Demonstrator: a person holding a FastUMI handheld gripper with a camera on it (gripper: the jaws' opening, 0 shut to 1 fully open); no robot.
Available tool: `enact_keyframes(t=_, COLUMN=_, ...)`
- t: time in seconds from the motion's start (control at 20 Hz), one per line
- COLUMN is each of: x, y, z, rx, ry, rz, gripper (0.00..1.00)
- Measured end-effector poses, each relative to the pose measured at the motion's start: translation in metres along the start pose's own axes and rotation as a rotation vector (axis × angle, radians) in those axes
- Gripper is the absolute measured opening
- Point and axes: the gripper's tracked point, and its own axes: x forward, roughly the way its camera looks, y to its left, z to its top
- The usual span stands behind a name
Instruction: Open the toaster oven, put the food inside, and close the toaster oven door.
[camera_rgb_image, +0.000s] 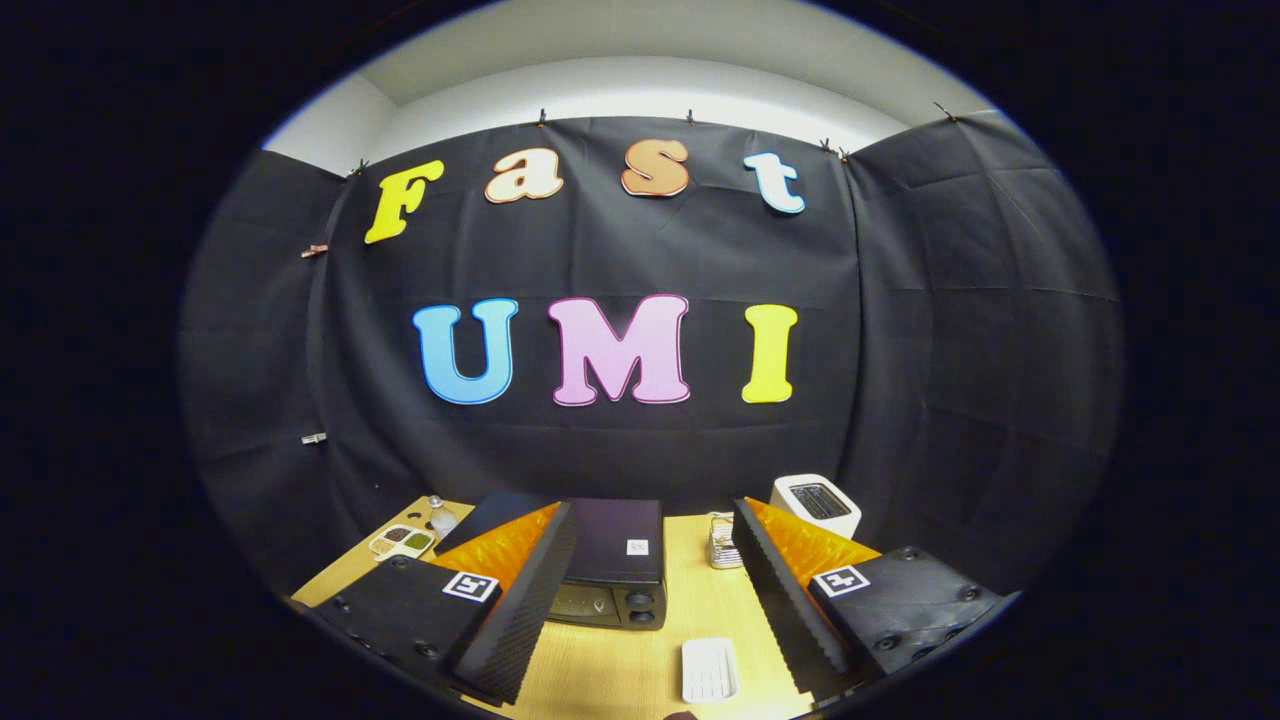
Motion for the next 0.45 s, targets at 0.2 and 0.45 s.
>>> enact_keyframes(t=0.2, x=0.0021, y=-0.0039, z=-0.0037, rx=0.006, ry=0.011, rz=-0.010, gripper=0.98)
enact_keyframes(t=0.45, x=0.0041, y=-0.0068, z=-0.0038, rx=0.017, ry=0.018, rz=-0.017, gripper=0.98)
